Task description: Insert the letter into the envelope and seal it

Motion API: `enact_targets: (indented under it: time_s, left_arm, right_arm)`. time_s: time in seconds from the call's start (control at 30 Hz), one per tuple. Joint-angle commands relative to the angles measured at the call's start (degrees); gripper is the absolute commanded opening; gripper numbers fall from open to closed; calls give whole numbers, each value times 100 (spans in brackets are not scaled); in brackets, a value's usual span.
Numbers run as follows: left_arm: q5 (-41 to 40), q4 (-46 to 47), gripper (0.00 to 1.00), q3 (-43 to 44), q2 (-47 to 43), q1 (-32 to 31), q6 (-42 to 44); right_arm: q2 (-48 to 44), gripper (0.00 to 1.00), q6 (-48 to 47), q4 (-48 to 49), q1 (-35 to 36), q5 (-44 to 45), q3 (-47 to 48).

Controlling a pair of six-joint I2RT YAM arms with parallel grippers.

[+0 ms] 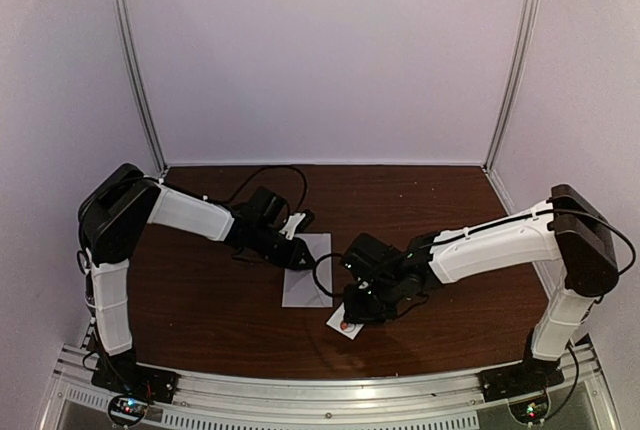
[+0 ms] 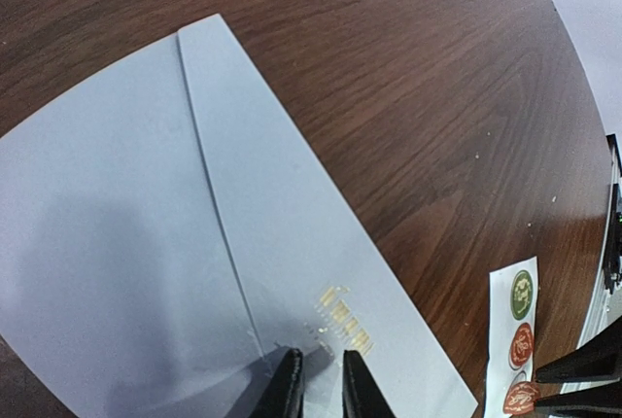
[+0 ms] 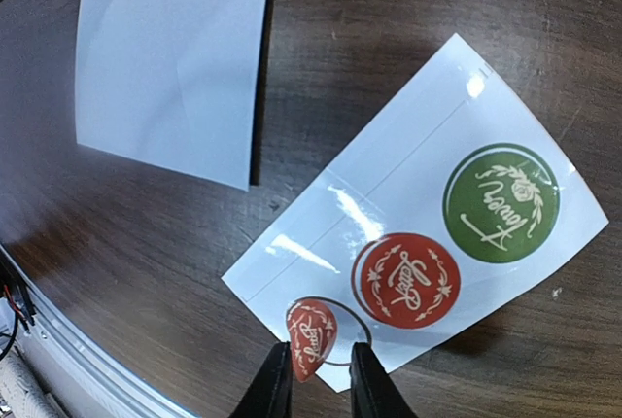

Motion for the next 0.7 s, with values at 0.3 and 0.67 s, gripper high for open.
enact_targets:
  time_s: [0.3,0.67]
  left_arm:
    - [-175,-600,14,-113,11,-47,117]
    - [-251,-609,14,-86,-59,-46,147]
  right_arm:
    - [235,14,-113,-153,25,224,237]
    - [132,0,-71,-113,25,293,278]
